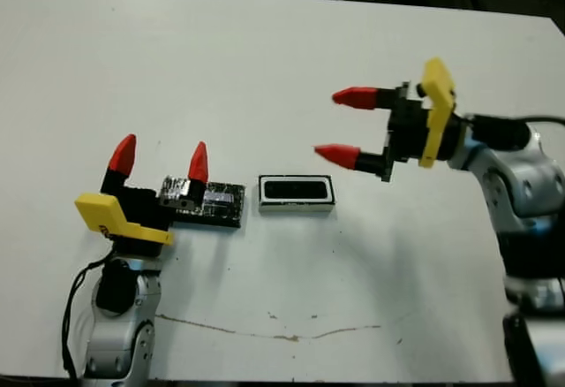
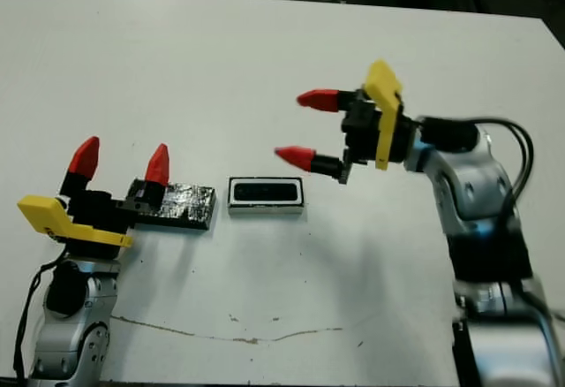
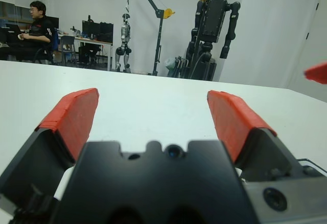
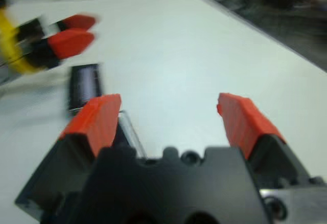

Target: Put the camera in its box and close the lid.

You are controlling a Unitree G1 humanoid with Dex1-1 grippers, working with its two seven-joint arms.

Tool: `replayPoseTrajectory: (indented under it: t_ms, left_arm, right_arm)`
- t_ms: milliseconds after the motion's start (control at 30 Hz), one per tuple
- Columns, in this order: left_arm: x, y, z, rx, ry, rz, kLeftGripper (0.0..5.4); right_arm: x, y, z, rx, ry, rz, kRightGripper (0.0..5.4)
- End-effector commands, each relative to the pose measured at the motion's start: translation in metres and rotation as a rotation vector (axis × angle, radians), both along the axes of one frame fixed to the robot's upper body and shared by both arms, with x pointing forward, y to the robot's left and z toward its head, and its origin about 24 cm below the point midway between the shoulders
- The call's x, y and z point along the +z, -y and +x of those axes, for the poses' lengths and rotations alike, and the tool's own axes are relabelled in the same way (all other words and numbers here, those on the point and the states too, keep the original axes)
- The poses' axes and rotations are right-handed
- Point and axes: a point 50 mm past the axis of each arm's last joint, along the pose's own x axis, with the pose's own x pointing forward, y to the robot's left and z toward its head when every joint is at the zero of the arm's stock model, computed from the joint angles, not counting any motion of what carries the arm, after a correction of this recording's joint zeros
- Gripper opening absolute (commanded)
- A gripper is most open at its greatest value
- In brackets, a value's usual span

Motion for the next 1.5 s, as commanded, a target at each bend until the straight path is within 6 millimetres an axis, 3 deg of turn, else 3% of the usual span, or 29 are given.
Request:
replayPoseTrajectory:
  t_ms: [33, 367, 633, 800, 967, 1133, 1300, 1500]
  left_arm:
    - [0.005, -0.007, 0.002, -0.003, 0.02, 0.038, 5.4]
    - [0.054, -0.04, 0.019, -0.129, 0.076, 0.387, 5.4]
    - [0.104, -0.061, 0.045, -0.503, -0.046, 0.766, 5.4]
    - [0.12, -0.064, 0.061, -0.767, -0.172, 0.901, 5.4]
    - [0.115, -0.059, 0.072, -1.062, -0.189, 0.869, 5.4]
    - [0.1, -0.052, 0.076, -1.259, -0.209, 0.763, 5.4]
    - [0.086, -0.046, 0.076, -1.346, -0.229, 0.666, 5.4]
    - [0.079, -0.047, 0.07, -1.342, -0.211, 0.689, 5.4]
  right_arm:
    - [-0.016, 0.016, -0.021, -0.222, 0.015, 0.089, 4.25]
    - [-0.057, 0.037, -0.073, -0.476, -0.019, 0.323, 2.72]
    - [-0.061, 0.036, -0.074, -0.511, -0.038, 0.348, 1.52]
    - [-0.058, 0.034, -0.073, -0.523, -0.016, 0.338, 0.75]
    - [-0.057, 0.034, -0.072, -0.53, -0.013, 0.341, 0.01]
    - [-0.056, 0.034, -0.072, -0.54, -0.02, 0.348, 0.01]
    - [-0.056, 0.034, -0.072, -0.544, -0.02, 0.337, 0.01]
    - [-0.058, 0.033, -0.071, -0.534, -0.029, 0.358, 0.01]
